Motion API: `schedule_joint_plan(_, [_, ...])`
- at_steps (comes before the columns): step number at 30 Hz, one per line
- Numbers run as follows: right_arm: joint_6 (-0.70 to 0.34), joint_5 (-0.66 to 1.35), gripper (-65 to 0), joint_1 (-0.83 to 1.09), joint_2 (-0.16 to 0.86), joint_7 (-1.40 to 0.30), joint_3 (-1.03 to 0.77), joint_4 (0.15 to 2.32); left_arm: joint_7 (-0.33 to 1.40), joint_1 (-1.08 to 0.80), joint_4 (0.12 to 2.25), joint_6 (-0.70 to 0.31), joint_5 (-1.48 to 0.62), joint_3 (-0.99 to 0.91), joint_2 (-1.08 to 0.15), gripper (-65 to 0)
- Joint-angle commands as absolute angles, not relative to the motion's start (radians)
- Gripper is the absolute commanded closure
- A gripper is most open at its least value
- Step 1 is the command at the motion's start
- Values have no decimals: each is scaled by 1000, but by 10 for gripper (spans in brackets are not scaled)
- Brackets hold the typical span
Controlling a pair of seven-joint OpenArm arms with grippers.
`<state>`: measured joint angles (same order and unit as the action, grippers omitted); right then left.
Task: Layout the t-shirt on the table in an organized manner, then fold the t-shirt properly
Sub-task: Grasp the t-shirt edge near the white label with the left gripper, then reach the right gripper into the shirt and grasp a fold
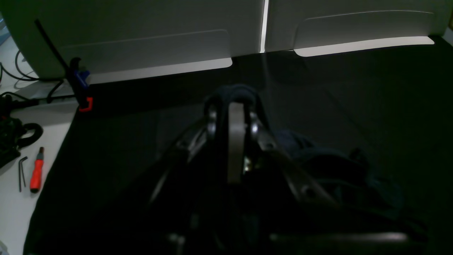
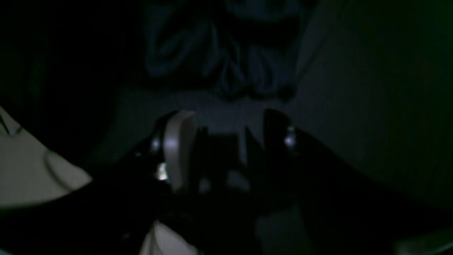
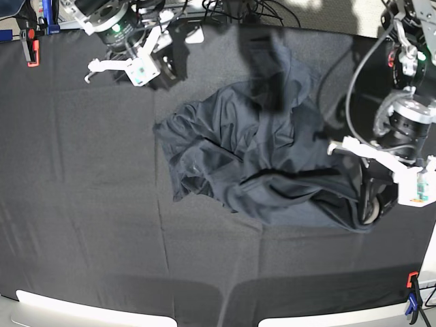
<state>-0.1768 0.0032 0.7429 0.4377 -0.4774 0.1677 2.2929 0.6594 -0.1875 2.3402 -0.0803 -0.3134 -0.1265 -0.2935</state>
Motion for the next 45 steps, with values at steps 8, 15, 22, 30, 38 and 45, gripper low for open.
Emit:
schedule_joint_plan(8, [-175, -5, -357, 582, 440, -390, 164, 2275, 659, -183, 2356, -74, -315, -131, -299, 0])
schedule_joint_plan(15, [-196, -121, -356, 384, 439, -381, 253, 2167, 658, -209, 2356, -74, -315, -131, -300, 0])
schedule_joint_plan(22, [-200, -461, -356, 136, 335, -332, 506, 1928, 658, -247, 2356, -75, -314, -131, -300, 0])
schedule_joint_plan(30, [-167, -596, -356, -37, 206, -367, 622, 1770, 659, -252, 2356, -74, -314, -131, -300, 0])
schedule_joint_plan(38, [-169, -566, -356, -107, 180, -369, 622, 1744, 660, -253, 2356, -74, -315, -131, -300, 0])
schedule_joint_plan(45, [-213, -538, -246, -165, 145, -345, 646, 1634, 667, -252, 2356, -75, -314, -131, -300, 0])
